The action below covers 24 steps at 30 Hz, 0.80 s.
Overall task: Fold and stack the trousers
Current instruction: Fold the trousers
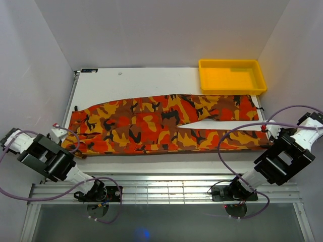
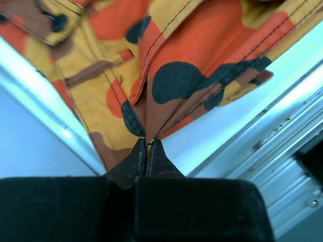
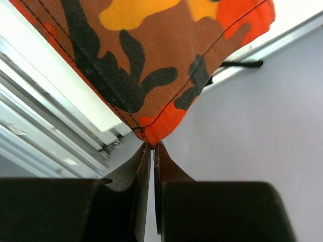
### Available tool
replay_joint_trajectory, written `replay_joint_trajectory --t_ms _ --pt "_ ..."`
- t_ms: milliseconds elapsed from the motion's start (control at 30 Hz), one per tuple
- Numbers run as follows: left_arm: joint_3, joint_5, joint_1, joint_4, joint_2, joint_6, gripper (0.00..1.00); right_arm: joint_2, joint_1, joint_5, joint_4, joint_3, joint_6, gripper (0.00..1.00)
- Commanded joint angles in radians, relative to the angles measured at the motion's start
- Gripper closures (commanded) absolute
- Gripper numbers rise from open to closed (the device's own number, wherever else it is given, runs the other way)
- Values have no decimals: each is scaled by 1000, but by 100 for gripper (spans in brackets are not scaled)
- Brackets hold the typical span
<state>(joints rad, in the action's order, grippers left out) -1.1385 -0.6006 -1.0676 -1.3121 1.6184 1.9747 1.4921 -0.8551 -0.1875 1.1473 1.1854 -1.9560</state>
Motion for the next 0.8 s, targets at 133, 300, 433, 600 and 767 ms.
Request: replay_joint_trajectory --t_ms 133,300,433,600,767 --pt "-201 -160 -78 -93 17 562 100 25 -62 -61 -14 131 -47 92" --pt "-308 -304 -77 -92 57 425 100 83 -84 -113 8 282 -6 92" --pt "-489 -510 -77 -92 138 161 100 140 -85 -213 40 416 51 92" --pt "-680 -627 -25 -82 221 -81 100 207 -32 -247 -10 531 204 92" --pt "-626 -567 46 -70 206 -114 100 232 39 -245 20 527 230 92"
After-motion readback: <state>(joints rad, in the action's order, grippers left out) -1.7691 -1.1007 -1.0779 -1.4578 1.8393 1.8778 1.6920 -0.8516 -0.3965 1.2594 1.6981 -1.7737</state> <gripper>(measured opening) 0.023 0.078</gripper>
